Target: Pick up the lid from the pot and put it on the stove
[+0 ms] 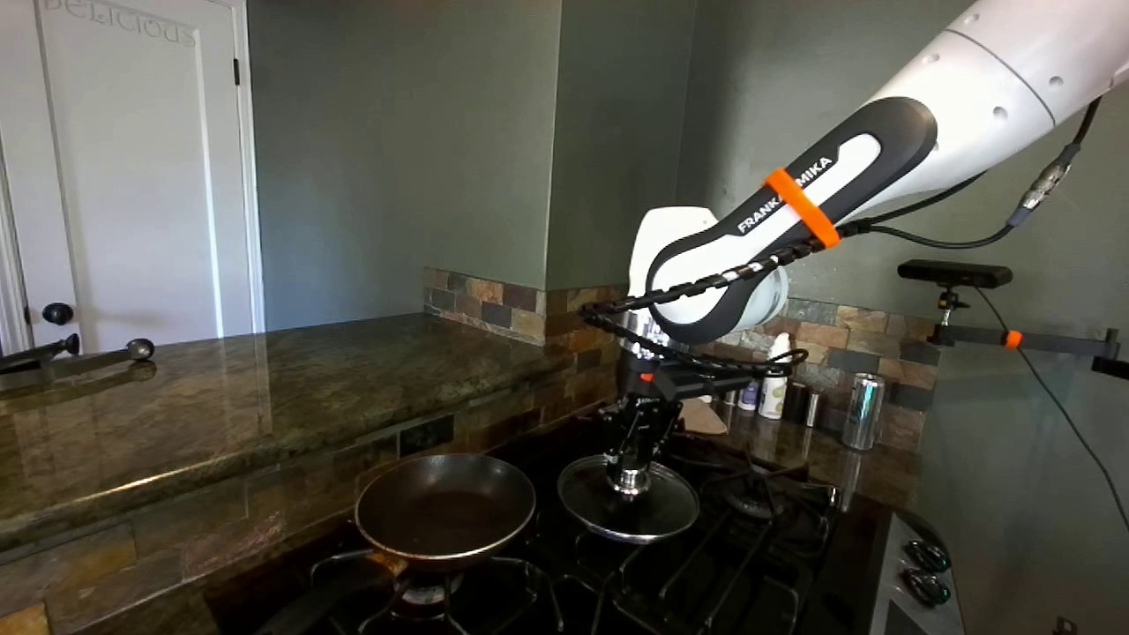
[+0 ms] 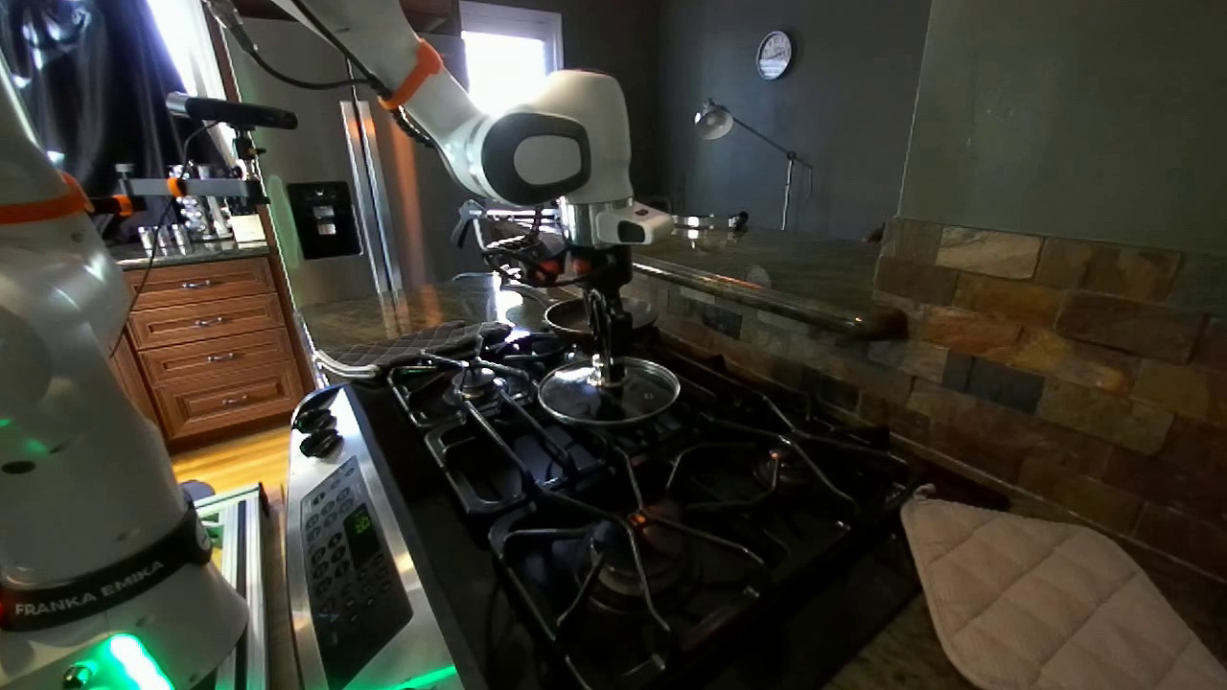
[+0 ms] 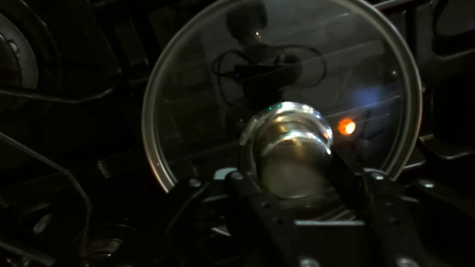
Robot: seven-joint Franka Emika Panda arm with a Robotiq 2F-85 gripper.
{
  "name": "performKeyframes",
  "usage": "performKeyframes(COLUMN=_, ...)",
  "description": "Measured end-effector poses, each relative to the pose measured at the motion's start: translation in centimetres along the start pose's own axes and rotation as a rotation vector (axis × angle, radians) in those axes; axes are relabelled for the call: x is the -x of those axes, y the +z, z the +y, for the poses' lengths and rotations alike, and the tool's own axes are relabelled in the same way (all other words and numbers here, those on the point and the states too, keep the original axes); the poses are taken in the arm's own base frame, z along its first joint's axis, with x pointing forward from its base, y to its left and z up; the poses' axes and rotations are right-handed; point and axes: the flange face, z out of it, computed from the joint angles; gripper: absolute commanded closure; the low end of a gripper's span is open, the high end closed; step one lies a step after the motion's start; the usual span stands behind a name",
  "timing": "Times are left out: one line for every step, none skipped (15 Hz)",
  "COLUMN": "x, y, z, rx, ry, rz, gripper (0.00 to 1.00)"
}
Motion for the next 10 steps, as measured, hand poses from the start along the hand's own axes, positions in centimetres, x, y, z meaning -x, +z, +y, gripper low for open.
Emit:
performKeyframes(x=0.0, y=-0.1, z=0.1, rx=0.000, ry=0.001, rz=0.001, gripper=0.06)
performKeyframes(x=-0.1, y=-0.1, z=0.2, rx=0.000, ry=0.002, rz=0.002, gripper=0.01)
performKeyframes(x=-0.1, y=-0.2, z=0.3, rx=0.000, ry=0.003, rz=0.004, gripper=0.00)
performKeyframes(x=-0.1, y=-0.2, z=0.4, rx=-0.001, ry=0.003, rz=0.005, gripper=0.00)
performKeyframes(x=-0.1, y=-0.3, z=0.5, rx=-0.001, ry=0.002, rz=0.007, gripper=0.00)
performKeyframes(x=-0.2, y=-0.4, z=0.5, rx=-0.002, ry=0.000, rz=0.009, gripper=0.00)
performKeyframes(x=-0.2, y=-0.6, z=0.5, rx=-0.003, ry=0.001, rz=0.012, gripper=0.00)
performKeyframes(x=-0.2, y=-0.8, z=0.5, rx=-0.007, ry=0.001, rz=0.017, gripper=0.00)
performKeyframes(x=-0.2, y=-1.2, z=0.5, rx=-0.010, ry=0.001, rz=0.023, gripper=0.00)
performKeyframes(x=-0.2, y=-1.6, z=0.5, rx=-0.012, ry=0.000, rz=0.031, gripper=0.01)
